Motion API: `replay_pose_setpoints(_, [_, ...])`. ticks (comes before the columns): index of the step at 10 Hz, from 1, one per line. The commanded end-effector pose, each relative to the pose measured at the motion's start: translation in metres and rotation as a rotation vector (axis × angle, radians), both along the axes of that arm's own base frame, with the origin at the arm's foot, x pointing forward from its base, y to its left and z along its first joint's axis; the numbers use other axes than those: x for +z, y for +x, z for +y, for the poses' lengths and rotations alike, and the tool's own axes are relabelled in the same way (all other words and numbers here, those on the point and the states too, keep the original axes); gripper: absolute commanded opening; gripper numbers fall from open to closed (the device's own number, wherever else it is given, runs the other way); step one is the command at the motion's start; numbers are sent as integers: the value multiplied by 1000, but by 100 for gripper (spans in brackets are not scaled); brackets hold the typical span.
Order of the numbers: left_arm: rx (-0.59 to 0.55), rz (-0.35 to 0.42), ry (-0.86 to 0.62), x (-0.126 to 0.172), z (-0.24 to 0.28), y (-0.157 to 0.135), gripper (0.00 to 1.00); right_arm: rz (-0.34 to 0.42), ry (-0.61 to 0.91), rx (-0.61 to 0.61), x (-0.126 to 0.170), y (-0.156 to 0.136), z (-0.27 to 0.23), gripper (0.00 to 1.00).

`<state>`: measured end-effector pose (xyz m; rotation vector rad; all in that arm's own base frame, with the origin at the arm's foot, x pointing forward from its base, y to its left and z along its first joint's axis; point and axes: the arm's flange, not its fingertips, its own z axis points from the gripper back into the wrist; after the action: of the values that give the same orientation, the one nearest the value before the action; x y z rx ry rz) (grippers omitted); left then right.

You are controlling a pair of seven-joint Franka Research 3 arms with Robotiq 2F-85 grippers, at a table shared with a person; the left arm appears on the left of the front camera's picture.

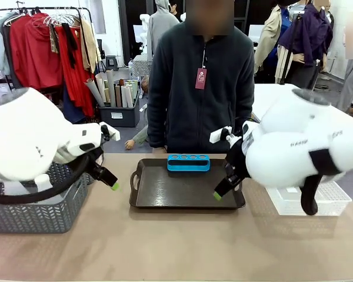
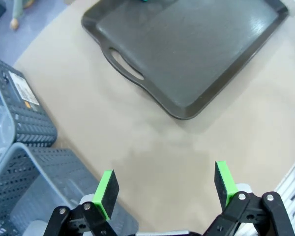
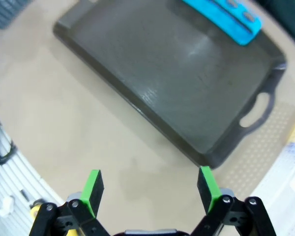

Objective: Prepare the laboratory tools.
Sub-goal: Pick up one Small flask and place it on the Handle tray.

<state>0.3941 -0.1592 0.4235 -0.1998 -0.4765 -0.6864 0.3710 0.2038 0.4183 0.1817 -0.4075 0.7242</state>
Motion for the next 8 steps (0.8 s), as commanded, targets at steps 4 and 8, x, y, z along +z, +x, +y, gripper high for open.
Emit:
replay_pose_setpoints(4, [-161, -28, -27, 79, 11, 23, 100, 27, 92, 64, 96, 18, -29, 100])
replay_pose_setpoints(8, [-150, -161, -55, 142, 18, 36, 100, -19, 159, 57, 159, 29, -64, 100])
